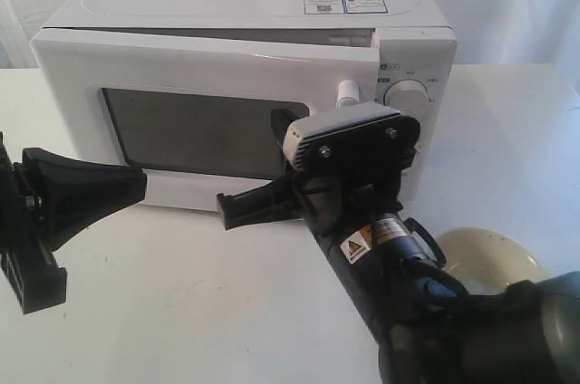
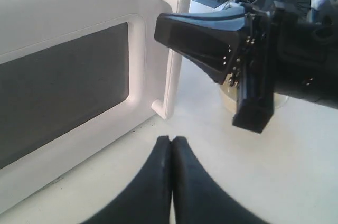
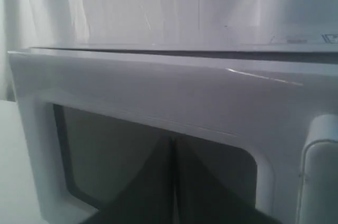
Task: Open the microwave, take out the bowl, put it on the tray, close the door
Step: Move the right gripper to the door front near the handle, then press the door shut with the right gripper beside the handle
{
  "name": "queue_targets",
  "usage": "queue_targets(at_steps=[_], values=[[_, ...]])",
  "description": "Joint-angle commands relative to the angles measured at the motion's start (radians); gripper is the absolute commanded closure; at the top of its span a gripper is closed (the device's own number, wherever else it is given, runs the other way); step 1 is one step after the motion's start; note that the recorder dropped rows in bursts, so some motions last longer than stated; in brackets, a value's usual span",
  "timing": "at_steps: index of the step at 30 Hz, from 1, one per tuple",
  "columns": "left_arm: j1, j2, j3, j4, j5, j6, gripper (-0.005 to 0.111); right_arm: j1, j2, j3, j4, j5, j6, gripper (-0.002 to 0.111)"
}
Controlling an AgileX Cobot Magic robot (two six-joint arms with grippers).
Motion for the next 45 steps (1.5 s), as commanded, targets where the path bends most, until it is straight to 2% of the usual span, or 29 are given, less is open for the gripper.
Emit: queue_targets(at_steps=[1,16,34,45], values=[[-0.006,-0.008,0.007,-0.023,0.018,-0.008,0.107,0.002,0.054,-0.049,0.059,-0.017,-0.075,0.108],[-0.006,-0.008,0.007,-0.023,0.061,-0.008,0.107,-0.017,0.069,-0.152,0.161,-0.017,-0.137,0.108],[-0.006,-0.008,0.007,-0.036,0.037,-0.004,0.107,-0.091,0.069,-0.193,0.163,-0.017,-0.135,0.108],[-0.006,-0.008,0.007,-0.038,0.035,-0.004,0.107,-0.100,0.111,-0.236,0.163,-0.017,-0.138,0.108]])
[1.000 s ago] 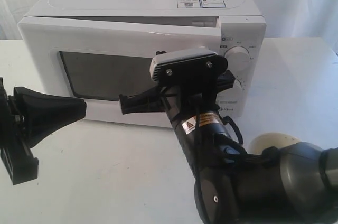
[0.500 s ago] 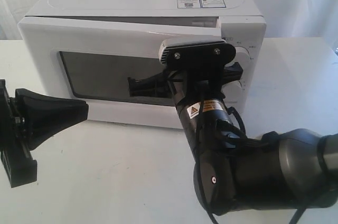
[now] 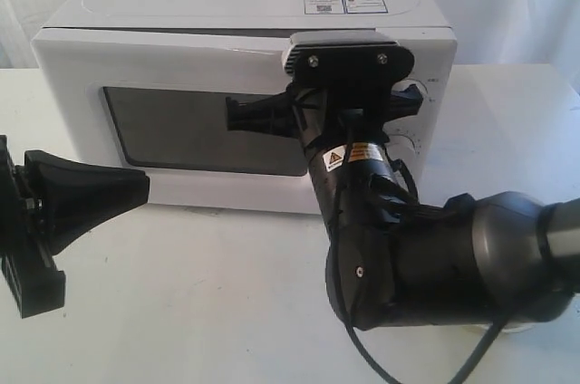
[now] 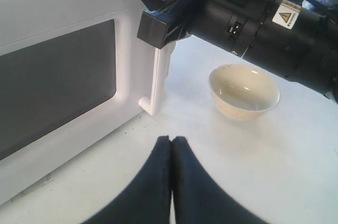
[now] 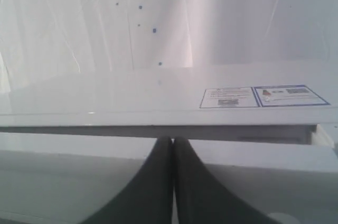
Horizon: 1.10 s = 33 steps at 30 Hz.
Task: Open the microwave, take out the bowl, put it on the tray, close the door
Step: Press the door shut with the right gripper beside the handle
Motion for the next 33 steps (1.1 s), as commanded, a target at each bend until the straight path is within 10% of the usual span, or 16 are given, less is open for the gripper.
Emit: queue_targets(at_steps=[1,33], values=[[-0.006,-0.008,0.003,-0.024,0.011,-0.002,0.107,-0.016,0.052,-0.009,-0.001,-0.011,-0.013,0.108],[-0.006,-0.008,0.003,-0.023,0.007,-0.002,0.107,-0.045,0.159,-0.083,0.028,-0.011,-0.010,0.108]])
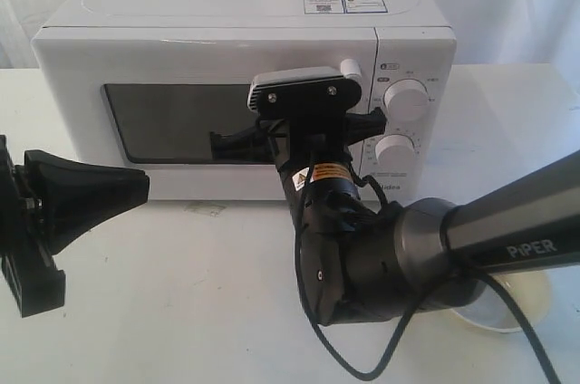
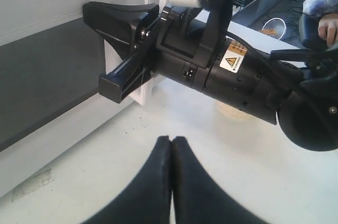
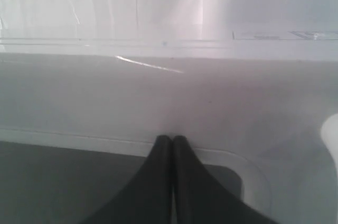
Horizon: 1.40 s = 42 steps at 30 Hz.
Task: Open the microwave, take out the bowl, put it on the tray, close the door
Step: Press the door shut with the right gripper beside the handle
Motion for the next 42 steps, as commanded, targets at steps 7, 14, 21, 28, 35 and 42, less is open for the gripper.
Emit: queue_targets(at_steps=[7,14,21,28,35,42], values=[[-0.006,-0.008,0.003,-0.023,-0.031,-0.002,0.107,0.045,-0.116,0.101,0.065,-0.022,-0.031,0.108],[-0.006,-0.008,0.003,-0.112,0.102,-0.001,0.107,0.143,-0.293,0.271,0.062,-0.022,-0.028,0.108],[-0.006,-0.008,0.003,-0.112,0.131,-0.001,0.107,0.159,-0.343,0.334,0.067,-0.022,-0.028,0.108],[-0.006,-0.008,0.003,-0.112,0.131,-0.001,0.107,0.159,-0.343,0.340,0.065,-0.020,-0.028,0.108],[-0.006,-0.008,0.003,-0.112,0.131,-0.001,0.107,0.159,-0.343,0.340,0.065,-0.018,-0.028,0.108],[-0.006,-0.008,0.003,-0.112,0.131,-0.001,0.107,0.159,-0.343,0.340,0.065,-0.018,-0.028,0.108]])
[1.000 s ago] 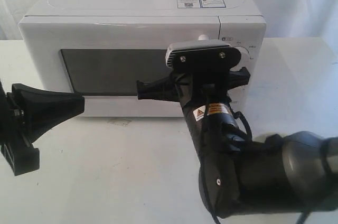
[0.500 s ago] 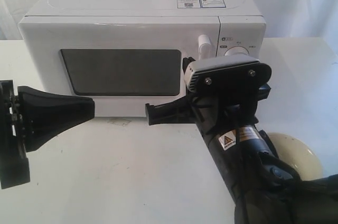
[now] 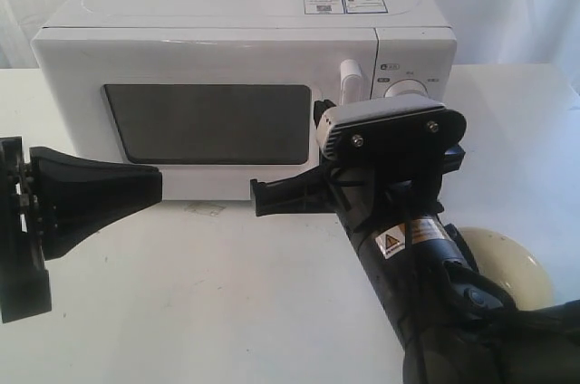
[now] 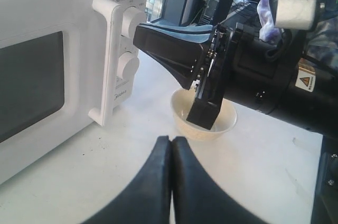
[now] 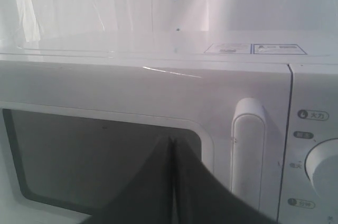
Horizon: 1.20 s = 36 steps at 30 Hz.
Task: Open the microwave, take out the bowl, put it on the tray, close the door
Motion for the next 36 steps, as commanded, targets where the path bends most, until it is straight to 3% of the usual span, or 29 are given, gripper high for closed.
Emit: queue_targets(at_steps=[1,12,16,21,26,36], values=[[-0.006,-0.008,0.003,-0.027,0.018,-0.001,0.107,0.002,-0.008,0.004,0.003,-0.010,-0.010,0.108],[-0.001,-0.035,0.003,-0.027,0.006,-0.001,0.107,0.002,-0.008,0.004,0.003,-0.010,-0.010,0.108],[0.030,-0.127,0.003,-0.027,0.021,-0.025,0.107,0.002,-0.008,0.004,0.001,-0.009,-0.010,0.108],[0.085,-0.285,0.005,0.020,0.110,-0.190,0.107,0.002,-0.008,0.004,0.001,-0.009,-0.010,0.108],[0.124,-0.447,0.060,0.020,0.102,-0.284,0.107,0.002,-0.008,0.004,0.001,-0.009,-0.010,0.108],[0.124,-0.503,0.191,0.011,-0.147,-0.548,0.107,0.002,-0.008,0.004,0.001,-0.009,-0.010,0.108]])
